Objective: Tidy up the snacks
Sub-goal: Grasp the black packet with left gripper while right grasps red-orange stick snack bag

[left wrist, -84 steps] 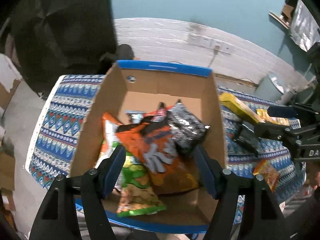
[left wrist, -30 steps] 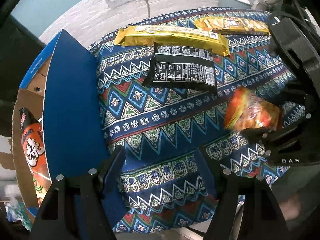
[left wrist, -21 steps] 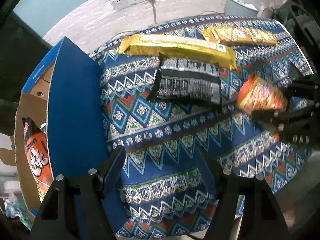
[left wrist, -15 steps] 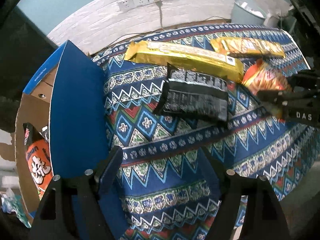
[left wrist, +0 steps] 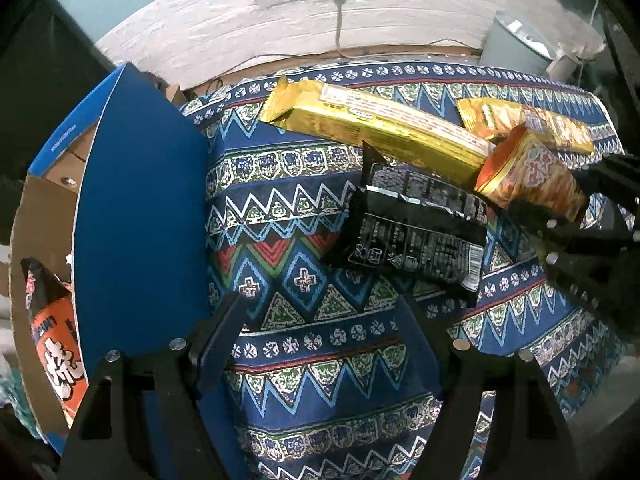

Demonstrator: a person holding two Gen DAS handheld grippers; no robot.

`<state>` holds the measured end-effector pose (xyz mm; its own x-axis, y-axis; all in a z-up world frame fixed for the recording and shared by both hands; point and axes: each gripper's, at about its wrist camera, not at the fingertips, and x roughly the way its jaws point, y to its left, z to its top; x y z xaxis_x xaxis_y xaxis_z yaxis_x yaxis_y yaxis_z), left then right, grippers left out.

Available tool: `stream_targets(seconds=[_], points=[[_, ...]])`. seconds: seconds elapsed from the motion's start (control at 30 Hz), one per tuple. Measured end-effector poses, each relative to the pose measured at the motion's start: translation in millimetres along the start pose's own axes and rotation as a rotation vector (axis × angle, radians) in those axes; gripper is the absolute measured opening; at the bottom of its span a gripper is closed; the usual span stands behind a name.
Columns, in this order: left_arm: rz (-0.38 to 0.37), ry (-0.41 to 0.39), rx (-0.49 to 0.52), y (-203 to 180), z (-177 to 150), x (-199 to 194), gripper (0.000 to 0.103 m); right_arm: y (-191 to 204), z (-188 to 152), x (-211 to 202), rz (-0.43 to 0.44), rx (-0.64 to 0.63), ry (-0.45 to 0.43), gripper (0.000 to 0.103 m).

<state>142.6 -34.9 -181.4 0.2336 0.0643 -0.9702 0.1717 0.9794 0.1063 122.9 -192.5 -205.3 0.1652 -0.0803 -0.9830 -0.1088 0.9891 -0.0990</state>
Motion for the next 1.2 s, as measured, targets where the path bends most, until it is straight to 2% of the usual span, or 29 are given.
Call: stream_targets(seconds=[0.2,0.37,0.53,0.7,0.87,1.03,1.2], points=[[0.004,-0.002,-0.008,8,-4,0,0.078,22,-13,-12,0.076,-0.069,0.024,0.041],[0.004,-0.006,-0.021,9,-10,-6,0.078,33,-25,-18,0.223,-0.055,0.051,0.041],[-0.002,-0.016,-0.047,6,-8,-9,0.08,20,-36,-28,0.208,0.016,0.031,0.041],[-0.059,-0.021,-0.098,1,8,-3,0.081,-11,-49,-33,0.186,0.1,0.015,0.041],[-0.124,-0.004,-0.197,-3,27,13,0.081,-39,-58,-36,0.179,0.152,-0.004,0.041],[-0.127,0.021,-0.241,-11,36,27,0.081,-64,-64,-33,0.144,0.171,-0.024,0.041],[-0.107,0.043,-0.211,-23,43,42,0.082,-83,-70,-29,0.135,0.204,-0.026,0.041]])
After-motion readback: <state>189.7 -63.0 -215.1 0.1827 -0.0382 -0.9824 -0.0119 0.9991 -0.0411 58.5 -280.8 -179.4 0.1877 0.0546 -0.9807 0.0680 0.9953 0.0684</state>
